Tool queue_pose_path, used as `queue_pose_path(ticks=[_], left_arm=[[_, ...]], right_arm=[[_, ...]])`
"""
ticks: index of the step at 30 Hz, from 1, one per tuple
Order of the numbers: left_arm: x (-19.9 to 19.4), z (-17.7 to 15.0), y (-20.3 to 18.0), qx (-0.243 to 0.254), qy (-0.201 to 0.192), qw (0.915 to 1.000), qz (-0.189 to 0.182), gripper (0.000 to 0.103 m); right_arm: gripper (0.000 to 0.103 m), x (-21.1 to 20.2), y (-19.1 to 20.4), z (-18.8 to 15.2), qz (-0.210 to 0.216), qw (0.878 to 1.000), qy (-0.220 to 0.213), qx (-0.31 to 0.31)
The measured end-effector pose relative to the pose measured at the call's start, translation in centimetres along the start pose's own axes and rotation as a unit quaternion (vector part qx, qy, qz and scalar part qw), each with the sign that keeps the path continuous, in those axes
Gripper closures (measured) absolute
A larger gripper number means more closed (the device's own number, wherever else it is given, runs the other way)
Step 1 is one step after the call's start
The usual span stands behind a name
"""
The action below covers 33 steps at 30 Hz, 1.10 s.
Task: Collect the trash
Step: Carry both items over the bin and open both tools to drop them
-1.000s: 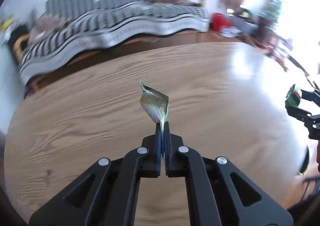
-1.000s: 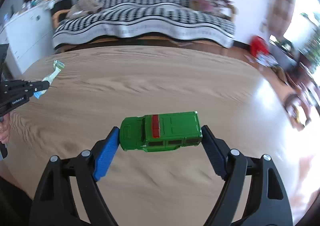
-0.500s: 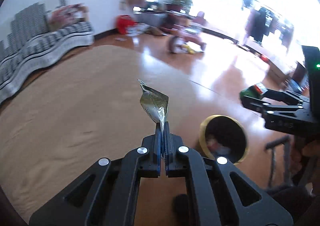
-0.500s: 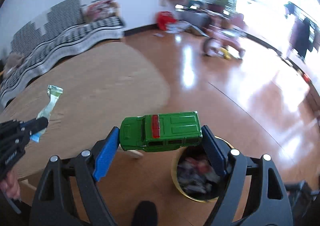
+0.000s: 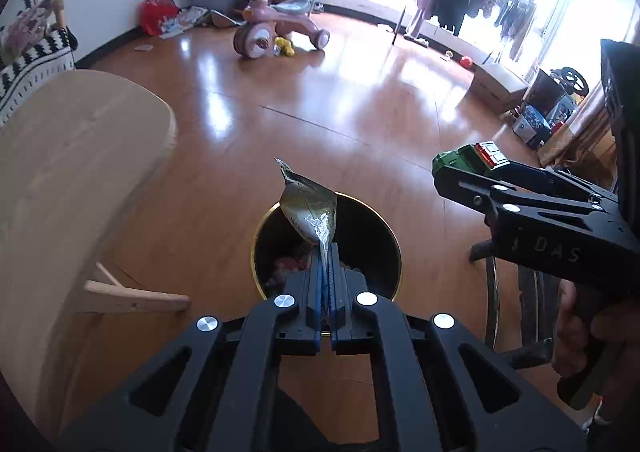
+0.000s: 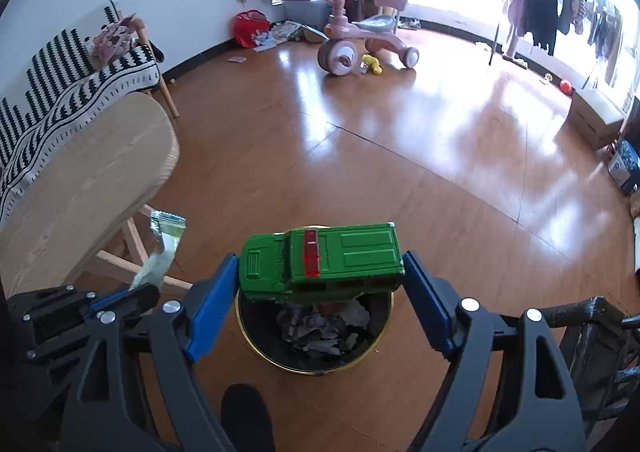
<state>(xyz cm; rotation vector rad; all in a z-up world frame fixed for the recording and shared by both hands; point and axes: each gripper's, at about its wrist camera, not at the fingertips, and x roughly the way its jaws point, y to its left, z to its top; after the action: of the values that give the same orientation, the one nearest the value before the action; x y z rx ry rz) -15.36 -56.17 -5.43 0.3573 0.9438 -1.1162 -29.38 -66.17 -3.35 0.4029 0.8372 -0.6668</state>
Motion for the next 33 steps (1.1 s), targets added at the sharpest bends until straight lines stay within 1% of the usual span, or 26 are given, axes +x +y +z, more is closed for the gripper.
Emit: queue_pose_path(ticks=[8, 12, 16, 21, 23, 24, 25, 27, 30, 33], left_arm=[[3.8, -0.4, -0.5, 0.002, 0.026, 0.9996, -0.008, 0.102], [5.1, -0.2, 0.4, -0.004, 0.036, 0.9993, -0.010, 0.102], [6.1, -0.1, 1.0, -0.009, 0.041, 0.9990, -0.016, 0.101], [6.9, 0.2, 1.0, -0.013, 0.037, 0.9989, -0.027, 0.100], [7.1, 0.4, 1.1, -0.015, 0.037, 0.9988, -0.028, 0.090], [7.1, 0.3, 1.1, -0.017, 0.035, 0.9988, -0.029, 0.075], [7.1, 0.4, 1.1, -0.017, 0.033, 0.9989, -0.030, 0.054], [6.6, 0.5, 1.3, -0.017, 0.019, 0.9992, -0.030, 0.039], [6.1, 0.7, 1.4, -0.017, 0.014, 0.9993, -0.032, 0.033], [5.4, 0.8, 2.1, -0.027, 0.008, 0.9991, -0.033, 0.031]], right_arm=[[0.024, 3.1, -0.8, -0.1, -0.004, 1.000, 0.021, 0.014], [0.024, 4.6, -0.7, 0.1, -0.001, 0.999, 0.032, 0.016], [0.024, 6.1, -0.5, 0.5, 0.001, 0.999, 0.040, 0.014], [0.024, 7.1, -0.2, 0.7, 0.002, 0.999, 0.044, 0.017], [0.023, 7.4, -0.4, 1.0, 0.003, 0.999, 0.047, 0.024], [0.023, 7.6, -0.6, 1.1, 0.004, 0.998, 0.049, 0.028], [0.022, 7.6, -0.7, 1.2, 0.004, 0.998, 0.050, 0.031], [0.017, 7.6, -0.7, 1.4, 0.008, 0.998, 0.050, 0.034], [0.013, 7.5, -0.6, 1.5, 0.004, 0.998, 0.049, 0.033], [0.013, 7.2, -0.3, 1.8, -0.001, 0.998, 0.047, 0.035]])
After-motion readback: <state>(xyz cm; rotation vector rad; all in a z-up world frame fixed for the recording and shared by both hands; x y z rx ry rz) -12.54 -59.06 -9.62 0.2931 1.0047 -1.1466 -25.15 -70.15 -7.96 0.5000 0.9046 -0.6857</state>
